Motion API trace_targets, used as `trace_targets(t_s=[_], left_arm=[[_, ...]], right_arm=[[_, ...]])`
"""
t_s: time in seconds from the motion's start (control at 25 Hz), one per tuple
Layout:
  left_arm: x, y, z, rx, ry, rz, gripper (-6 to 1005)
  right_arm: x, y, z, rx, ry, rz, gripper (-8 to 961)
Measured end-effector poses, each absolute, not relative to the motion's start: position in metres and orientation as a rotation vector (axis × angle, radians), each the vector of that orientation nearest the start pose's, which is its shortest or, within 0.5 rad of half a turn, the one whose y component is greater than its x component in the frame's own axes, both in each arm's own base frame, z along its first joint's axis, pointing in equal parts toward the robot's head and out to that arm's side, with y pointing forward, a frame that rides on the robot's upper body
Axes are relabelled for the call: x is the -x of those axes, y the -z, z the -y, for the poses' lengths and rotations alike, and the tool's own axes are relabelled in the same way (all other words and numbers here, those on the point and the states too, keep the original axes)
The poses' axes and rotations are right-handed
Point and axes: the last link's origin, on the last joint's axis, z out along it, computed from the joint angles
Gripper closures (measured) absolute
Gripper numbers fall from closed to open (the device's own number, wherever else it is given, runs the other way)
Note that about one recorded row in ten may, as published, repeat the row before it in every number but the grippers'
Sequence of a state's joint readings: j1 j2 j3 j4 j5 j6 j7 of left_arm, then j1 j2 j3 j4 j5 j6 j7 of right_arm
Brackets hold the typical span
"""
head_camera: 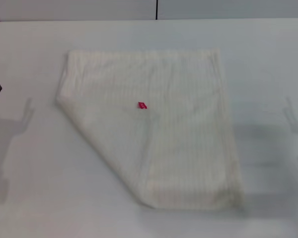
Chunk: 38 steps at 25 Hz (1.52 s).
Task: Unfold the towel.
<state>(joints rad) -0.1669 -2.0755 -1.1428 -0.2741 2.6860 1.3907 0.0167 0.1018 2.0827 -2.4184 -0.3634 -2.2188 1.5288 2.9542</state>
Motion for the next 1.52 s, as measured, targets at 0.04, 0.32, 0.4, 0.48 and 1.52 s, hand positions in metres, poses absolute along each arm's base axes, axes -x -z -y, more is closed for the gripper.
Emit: trace_targets(t_s=[0.04,0.32,0.4,0.48,1.52], left_arm=[[0.345,-0.005,-0.256,1.529,0.654,0.301,160],[0.342,-0.001,-0.256,1.551,0.662,0.298,164],[0.342,0.000,-0.255,1.561,0.667,0.305,165],[0.339,0.004,-0.255,1.586,0.673,0.302,166],[0.169,0.006,-0.324,2.142,0.212,0.423,181]], right_arm=[[-0.330,0.006,-0.225,1.411,-0.670,-0.277,208],[-0.329,0.009,-0.225,1.427,-0.673,-0.280,210],[-0.328,0.010,-0.226,1.430,-0.675,-0.283,210],[-0.325,0.013,-0.227,1.435,-0.685,-0.298,210],[-0.208,-0.016,-0.369,2.014,-0.395,-0.871,382]])
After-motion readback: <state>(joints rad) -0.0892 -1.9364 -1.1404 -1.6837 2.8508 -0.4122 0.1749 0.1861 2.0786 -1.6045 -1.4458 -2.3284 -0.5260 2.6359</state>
